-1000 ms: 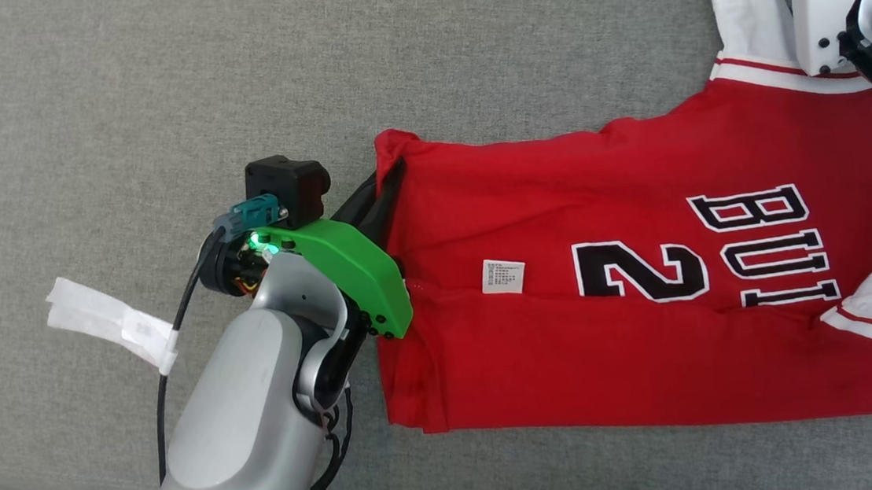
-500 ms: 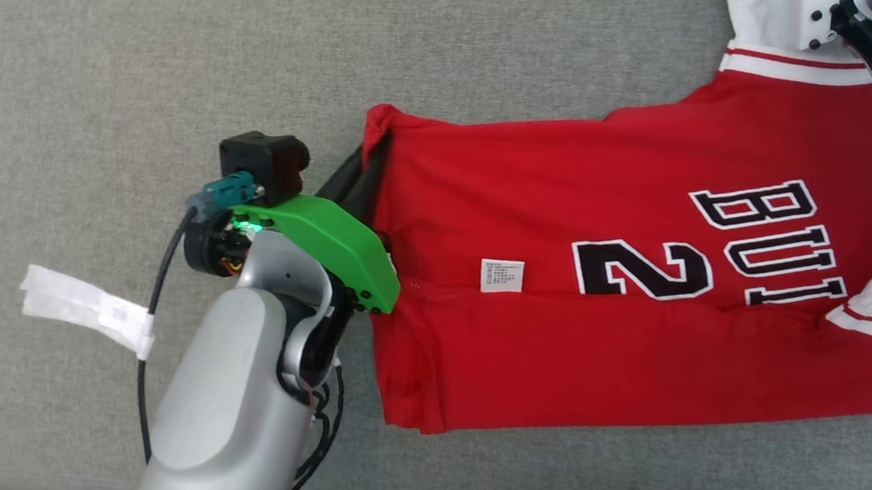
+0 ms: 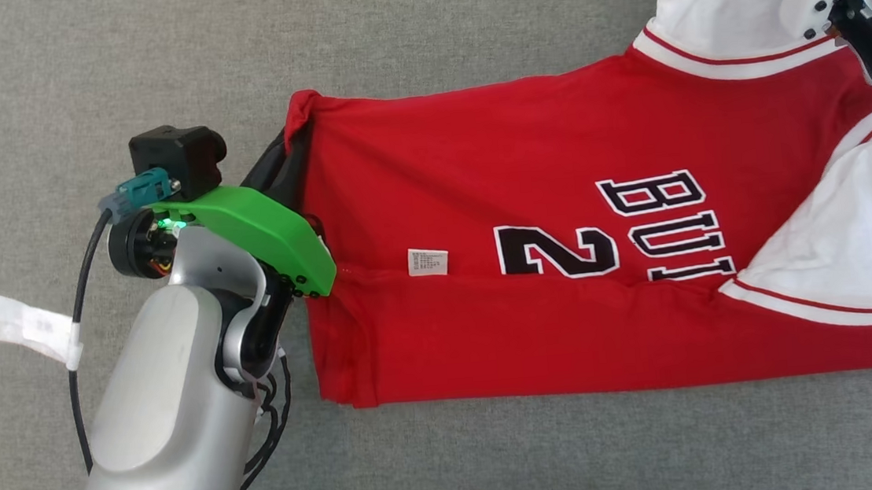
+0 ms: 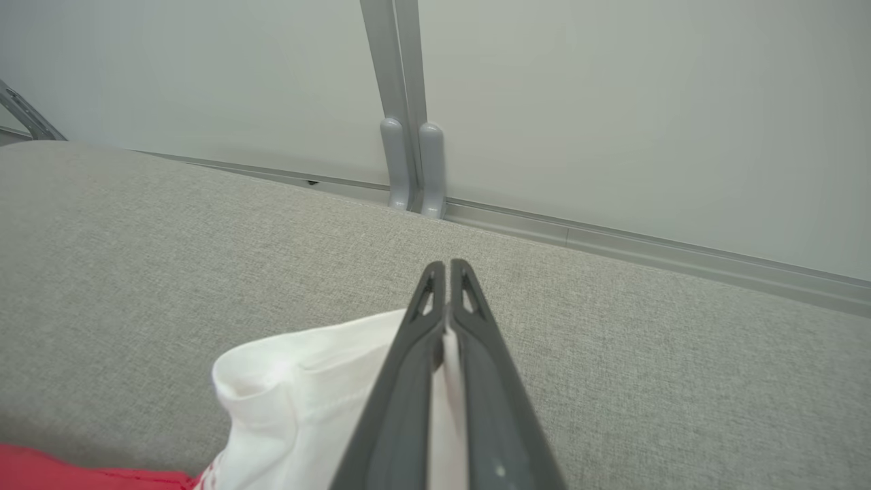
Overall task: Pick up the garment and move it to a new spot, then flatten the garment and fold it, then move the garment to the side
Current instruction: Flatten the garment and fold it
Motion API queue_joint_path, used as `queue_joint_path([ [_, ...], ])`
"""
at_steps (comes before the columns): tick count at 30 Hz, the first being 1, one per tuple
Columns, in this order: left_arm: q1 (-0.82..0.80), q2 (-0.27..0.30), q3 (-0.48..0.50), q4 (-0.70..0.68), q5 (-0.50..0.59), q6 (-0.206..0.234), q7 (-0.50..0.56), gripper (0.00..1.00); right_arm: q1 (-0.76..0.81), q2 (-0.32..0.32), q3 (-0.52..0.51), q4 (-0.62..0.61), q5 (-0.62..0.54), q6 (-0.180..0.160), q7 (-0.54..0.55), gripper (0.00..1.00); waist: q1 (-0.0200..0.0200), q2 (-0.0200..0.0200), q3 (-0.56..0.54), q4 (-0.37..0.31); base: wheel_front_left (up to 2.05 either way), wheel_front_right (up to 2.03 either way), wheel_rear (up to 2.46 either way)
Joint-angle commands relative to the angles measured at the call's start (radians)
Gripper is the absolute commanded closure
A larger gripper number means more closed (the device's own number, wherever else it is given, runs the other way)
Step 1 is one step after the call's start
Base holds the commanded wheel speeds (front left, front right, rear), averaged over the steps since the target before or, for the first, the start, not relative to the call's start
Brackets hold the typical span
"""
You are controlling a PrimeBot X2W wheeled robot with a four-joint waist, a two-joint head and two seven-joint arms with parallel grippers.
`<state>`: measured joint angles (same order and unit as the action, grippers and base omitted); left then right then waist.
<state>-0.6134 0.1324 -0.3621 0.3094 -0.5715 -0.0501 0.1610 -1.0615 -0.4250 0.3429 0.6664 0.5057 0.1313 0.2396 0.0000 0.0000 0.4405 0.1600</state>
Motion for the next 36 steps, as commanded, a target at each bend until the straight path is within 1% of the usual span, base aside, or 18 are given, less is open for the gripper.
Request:
queue_joint_path([
  [1, 0.013, 0.008, 0.006, -0.006, -0.008, 0.01, -0.01, 1.0, 0.033, -0.008, -0.002, -0.023, 0.023, -0.001, -0.011, 1.0, 0.0, 0.0, -0.044, -0.036, 0.0, 0.0, 0.0],
  [8, 0.06, 0.023, 0.014, -0.013, -0.021, 0.02, -0.017, 1.0, 0.162, -0.045, -0.035, -0.153, 0.088, -0.001, -0.056, 1.0, 0.0, 0.0, -0.103, -0.074, 0.0, 0.0, 0.0],
  [13, 0.111, 0.037, 0.02, -0.021, -0.028, 0.026, -0.028, 1.0, 0.311, -0.067, -0.09, -0.275, 0.131, -0.001, -0.065, 1.0, 0.0, 0.0, -0.149, -0.104, 0.0, 0.0, 0.0],
  [14, 0.128, 0.04, 0.02, -0.026, -0.027, 0.026, -0.031, 1.0, 0.361, -0.071, -0.108, -0.307, 0.142, -0.001, -0.062, 1.0, 0.0, 0.0, -0.162, -0.111, 0.0, 0.0, 0.0],
  [17, 0.163, 0.051, 0.023, -0.045, -0.029, 0.028, -0.043, 1.0, 0.468, -0.069, -0.155, -0.375, 0.152, -0.001, -0.052, 1.0, 0.0, 0.0, -0.181, -0.126, 0.0, 0.0, 0.0],
  [20, 0.214, 0.061, 0.024, -0.066, -0.033, 0.028, -0.061, 1.0, 0.578, -0.04, -0.193, -0.422, 0.159, -0.001, -0.036, 1.0, 0.0, 0.0, -0.194, -0.141, 0.0, 0.0, 0.0],
  [26, 0.308, 0.068, 0.022, -0.077, -0.045, 0.026, -0.095, 1.0, 0.713, 0.034, -0.228, -0.455, 0.137, -0.001, -0.023, 1.0, 0.0, 0.0, -0.205, -0.157, 0.0, 0.0, 0.0],
  [30, 0.347, 0.063, 0.019, -0.09, -0.048, 0.021, -0.125, 1.0, 0.757, 0.072, -0.24, -0.472, 0.129, -0.001, -0.026, 1.0, 0.0, 0.0, -0.206, -0.155, 0.0, 0.0, 0.0],
  [36, 0.379, 0.066, 0.023, -0.086, -0.037, 0.014, -0.187, 1.0, 0.802, 0.102, -0.261, -0.491, 0.122, -0.001, -0.027, 1.0, 0.0, 0.0, -0.216, -0.148, 0.0, 0.0, 0.0],
])
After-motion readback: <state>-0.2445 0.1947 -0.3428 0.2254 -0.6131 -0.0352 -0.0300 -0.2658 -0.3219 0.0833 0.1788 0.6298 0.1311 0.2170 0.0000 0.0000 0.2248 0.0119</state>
